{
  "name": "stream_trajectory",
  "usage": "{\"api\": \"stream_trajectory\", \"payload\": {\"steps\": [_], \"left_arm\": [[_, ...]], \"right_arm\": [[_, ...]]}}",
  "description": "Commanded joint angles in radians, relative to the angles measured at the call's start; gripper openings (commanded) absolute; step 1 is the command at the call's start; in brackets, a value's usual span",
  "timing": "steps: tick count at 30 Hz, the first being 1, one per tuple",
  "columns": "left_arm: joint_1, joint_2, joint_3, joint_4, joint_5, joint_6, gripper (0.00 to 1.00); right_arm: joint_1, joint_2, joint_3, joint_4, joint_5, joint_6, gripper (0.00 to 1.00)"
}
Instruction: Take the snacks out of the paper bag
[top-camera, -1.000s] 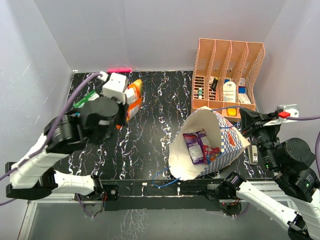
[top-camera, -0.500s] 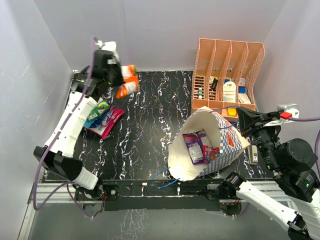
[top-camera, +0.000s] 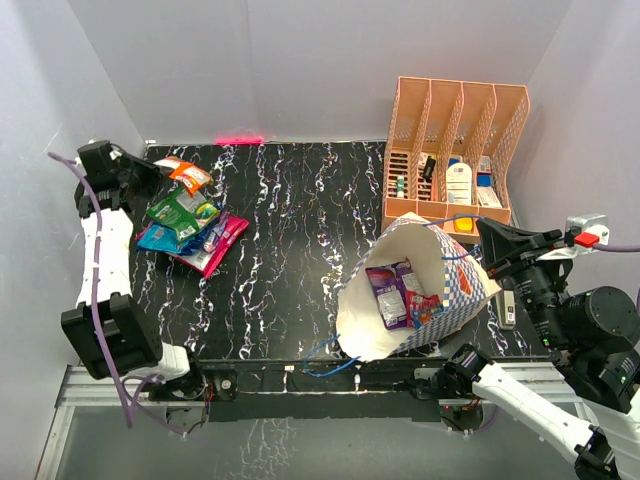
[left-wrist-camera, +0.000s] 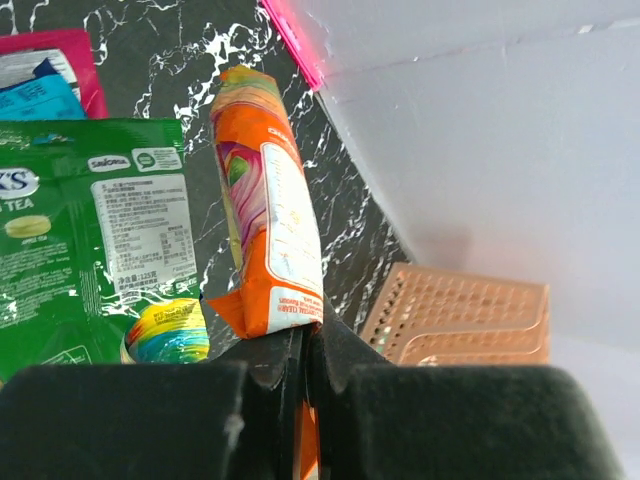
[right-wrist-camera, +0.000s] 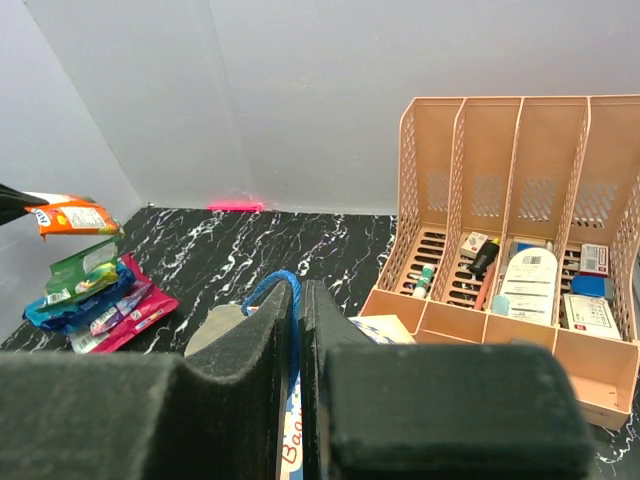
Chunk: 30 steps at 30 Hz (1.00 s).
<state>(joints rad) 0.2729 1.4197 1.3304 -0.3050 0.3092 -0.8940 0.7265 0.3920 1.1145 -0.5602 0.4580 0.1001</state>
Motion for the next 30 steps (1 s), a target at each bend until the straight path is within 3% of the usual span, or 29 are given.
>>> {"api": "stream_trajectory", "payload": {"steps": [1,6,17,30], "left_arm": [[0.039,-0.120,-0.077,0.178,0.123,-0.198,0.00],[0.047,-0.182,-0.172,0.183,0.063,-0.222,0.00],[0.081,-0.190,-0.276,0.188,0.080,-0.179,0.00],[0.119,-0.219,-0.342,0.127,0.060,-0.029,0.00]], "right_arm": [[0.005,-0.019,0.008,0.027,-0.012,0.015,0.07],[0.005,-0.028,0.011,0.019,-0.007,0.019,0.07],[0.005,-0.014,0.031,0.017,-0.006,0.014,0.07],[0.004,-0.007,0.052,0.005,0.009,-0.004,0.07]]}}
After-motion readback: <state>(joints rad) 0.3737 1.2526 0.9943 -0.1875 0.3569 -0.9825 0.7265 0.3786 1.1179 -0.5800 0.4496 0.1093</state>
